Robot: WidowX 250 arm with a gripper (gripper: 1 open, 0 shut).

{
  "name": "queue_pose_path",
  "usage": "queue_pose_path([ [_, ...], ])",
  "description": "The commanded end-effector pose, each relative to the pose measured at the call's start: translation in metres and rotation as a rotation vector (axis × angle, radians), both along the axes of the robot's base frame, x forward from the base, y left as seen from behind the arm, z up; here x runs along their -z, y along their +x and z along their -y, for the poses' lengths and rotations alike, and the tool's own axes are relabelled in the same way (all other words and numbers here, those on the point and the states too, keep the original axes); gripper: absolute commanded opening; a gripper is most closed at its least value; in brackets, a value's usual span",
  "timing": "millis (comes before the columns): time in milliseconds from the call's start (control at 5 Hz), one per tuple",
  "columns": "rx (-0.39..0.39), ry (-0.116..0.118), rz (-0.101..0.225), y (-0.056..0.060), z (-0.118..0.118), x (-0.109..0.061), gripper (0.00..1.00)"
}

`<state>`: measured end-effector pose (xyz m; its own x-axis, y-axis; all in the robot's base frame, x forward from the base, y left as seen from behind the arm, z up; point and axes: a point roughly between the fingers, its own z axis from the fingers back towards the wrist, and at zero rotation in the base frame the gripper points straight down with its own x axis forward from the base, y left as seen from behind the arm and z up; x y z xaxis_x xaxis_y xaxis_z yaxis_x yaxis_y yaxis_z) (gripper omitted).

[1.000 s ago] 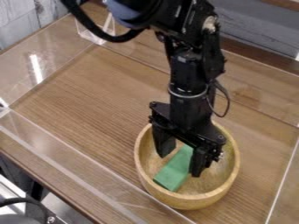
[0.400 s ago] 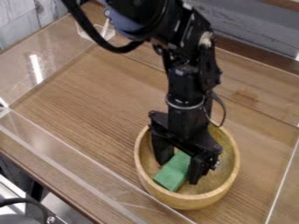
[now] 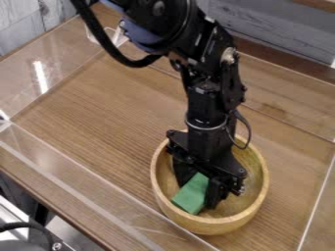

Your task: Remove the green block from inside the brown bowl and put it on the table

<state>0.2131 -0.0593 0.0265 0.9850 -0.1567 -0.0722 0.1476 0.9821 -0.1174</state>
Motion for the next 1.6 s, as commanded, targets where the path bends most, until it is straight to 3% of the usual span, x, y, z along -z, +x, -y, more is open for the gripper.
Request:
queue_pose_path([
  [0, -0.007, -0.010, 0.023, 0.003, 0.001, -0.010, 0.00],
  [600, -0.053, -0.026, 0.023, 0.000, -0.007, -0.046, 0.00],
  [800, -0.099, -0.031, 0.040, 0.004, -0.015, -0.081, 0.00],
  [1000, -0.205, -0.025, 0.095, 0.012, -0.030, -0.131, 0.00],
  [1200, -0.240, -0.021, 0.130, 0.011, -0.029, -0.164, 0.00],
  [1400, -0.209, -0.024, 0.139, 0.001, -0.010, -0.154, 0.00],
])
